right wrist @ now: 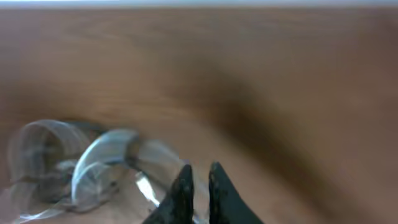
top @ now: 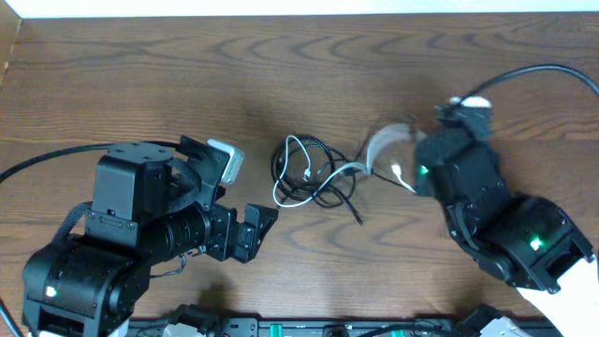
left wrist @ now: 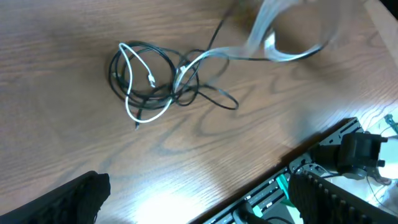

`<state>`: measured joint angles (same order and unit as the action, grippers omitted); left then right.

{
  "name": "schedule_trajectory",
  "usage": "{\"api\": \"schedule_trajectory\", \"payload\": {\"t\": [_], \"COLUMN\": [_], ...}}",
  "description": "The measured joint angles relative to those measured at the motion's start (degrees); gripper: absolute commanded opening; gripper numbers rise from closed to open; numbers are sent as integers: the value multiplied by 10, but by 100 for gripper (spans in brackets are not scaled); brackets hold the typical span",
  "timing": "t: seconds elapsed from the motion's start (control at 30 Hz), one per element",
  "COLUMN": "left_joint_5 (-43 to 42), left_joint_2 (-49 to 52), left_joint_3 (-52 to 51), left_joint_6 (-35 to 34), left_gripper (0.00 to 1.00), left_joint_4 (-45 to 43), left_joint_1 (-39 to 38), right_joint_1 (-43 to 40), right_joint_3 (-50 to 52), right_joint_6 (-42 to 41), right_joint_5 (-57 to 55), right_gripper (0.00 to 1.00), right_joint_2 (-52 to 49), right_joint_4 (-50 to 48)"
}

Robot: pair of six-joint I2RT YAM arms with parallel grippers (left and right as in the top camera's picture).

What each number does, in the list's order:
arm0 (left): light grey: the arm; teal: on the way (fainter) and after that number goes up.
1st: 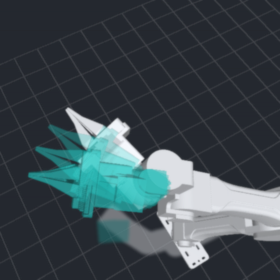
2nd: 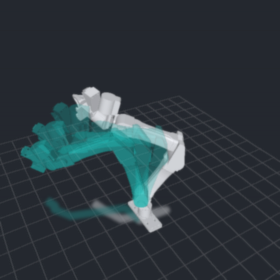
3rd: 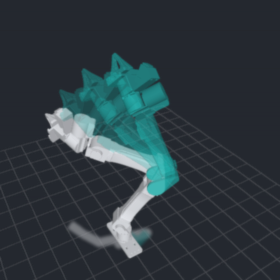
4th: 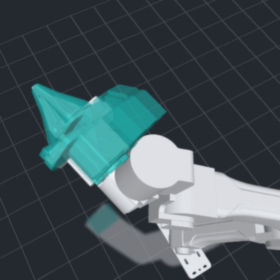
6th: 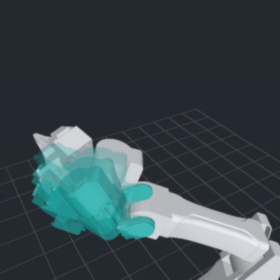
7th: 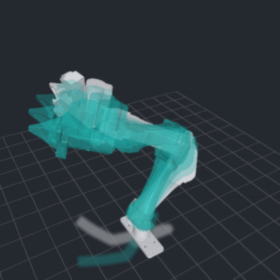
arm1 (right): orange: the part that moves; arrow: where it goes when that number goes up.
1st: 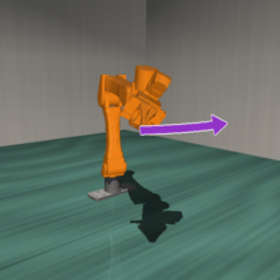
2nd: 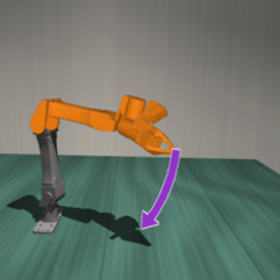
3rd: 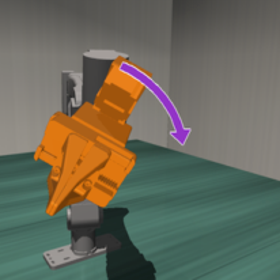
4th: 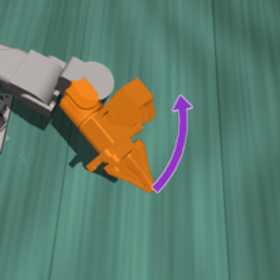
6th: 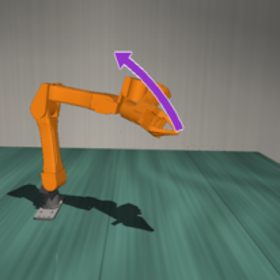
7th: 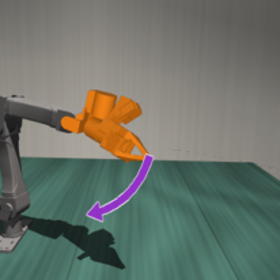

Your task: Untangle cables

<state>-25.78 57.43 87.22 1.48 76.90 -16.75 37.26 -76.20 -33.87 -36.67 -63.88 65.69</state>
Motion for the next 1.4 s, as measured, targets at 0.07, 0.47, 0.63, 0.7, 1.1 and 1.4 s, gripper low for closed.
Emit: {"api": "schedule_trajectory", "payload": {"t": [0.07,0.47,0.63,0.7,1.1,1.4], "left_joint_5": [0,-25,-35,-38,-39,-39], "left_joint_2": [0,-1,-7,-8,-21,-20], "left_joint_3": [0,0,5,19,29,29], "left_joint_6": [0,3,4,4,5,5], "left_gripper": [98,98,98,98,98,98], "left_joint_4": [-2,3,0,-1,7,19], "left_joint_1": [0,0,0,0,0,0], "right_joint_1": [-20,-34,-34,-34,27,35], "right_joint_3": [1,1,1,1,2,2], "right_joint_6": [-52,297,345,362,480,457], "right_joint_5": [-26,416,435,446,536,539], "right_gripper": [44,99,99,99,63,11], "right_joint_2": [0,-94,-221,-263,-427,-456], "right_joint_4": [25,-41,-9,-5,-32,-97]}}
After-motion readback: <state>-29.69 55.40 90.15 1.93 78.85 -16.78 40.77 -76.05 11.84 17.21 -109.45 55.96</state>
